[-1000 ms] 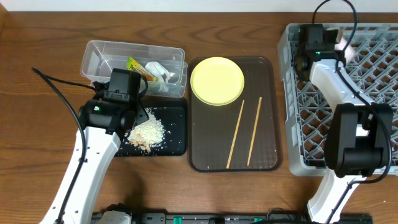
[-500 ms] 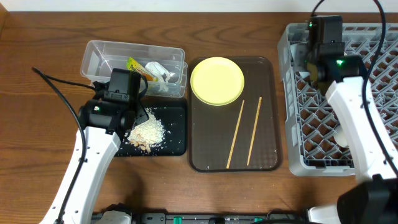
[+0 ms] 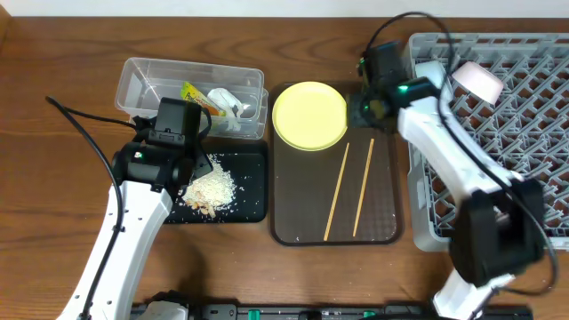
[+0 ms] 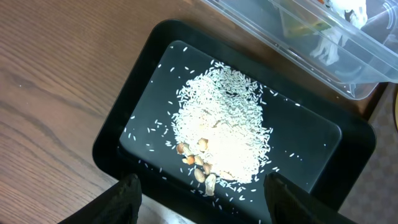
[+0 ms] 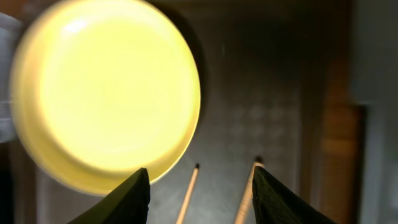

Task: Sort waste into correct bins and load items into the dishwasher rack
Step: 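Grasp the edge of the yellow plate with the right gripper, then carry the yellow plate with the right gripper and stand it in the rack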

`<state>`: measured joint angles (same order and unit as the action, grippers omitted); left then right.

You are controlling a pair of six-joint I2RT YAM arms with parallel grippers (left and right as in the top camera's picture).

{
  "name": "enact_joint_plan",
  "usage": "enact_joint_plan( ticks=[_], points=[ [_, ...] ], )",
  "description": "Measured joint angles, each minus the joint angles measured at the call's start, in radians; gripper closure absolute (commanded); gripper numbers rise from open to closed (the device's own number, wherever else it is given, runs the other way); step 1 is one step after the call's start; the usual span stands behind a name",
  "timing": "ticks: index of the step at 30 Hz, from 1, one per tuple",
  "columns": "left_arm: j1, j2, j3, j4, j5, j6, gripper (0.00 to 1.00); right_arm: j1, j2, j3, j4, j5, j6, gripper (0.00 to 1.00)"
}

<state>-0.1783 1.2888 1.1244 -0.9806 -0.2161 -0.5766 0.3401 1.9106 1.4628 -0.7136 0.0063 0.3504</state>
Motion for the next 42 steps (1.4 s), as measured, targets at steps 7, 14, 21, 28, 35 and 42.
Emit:
enact_joint_plan(
  ticks=[7,14,21,28,35,42],
  points=[
    [0.000,0.000,0.000,0.000,0.000,0.000,0.34,0.029,0.162,-0.008,0.094,0.004,0.097,0.61],
    [0.000,0.000,0.000,0.000,0.000,0.000,0.34,0.044,0.193,-0.011,0.136,0.016,0.171,0.99],
    [0.000,0.000,0.000,-0.001,0.000,0.000,0.34,0.040,0.187,-0.010,0.154,0.028,0.212,0.99],
    [0.000,0.000,0.000,0.000,0.000,0.000,0.34,0.002,0.008,-0.011,0.082,0.137,0.117,0.99],
    [0.000,0.000,0.000,-0.001,0.000,0.000,0.34,-0.072,-0.338,-0.005,0.014,0.386,-0.051,0.99],
    [0.000,0.000,0.000,0.000,0.000,0.000,0.34,-0.143,-0.512,-0.005,-0.014,0.712,-0.275,0.99]
  ],
)
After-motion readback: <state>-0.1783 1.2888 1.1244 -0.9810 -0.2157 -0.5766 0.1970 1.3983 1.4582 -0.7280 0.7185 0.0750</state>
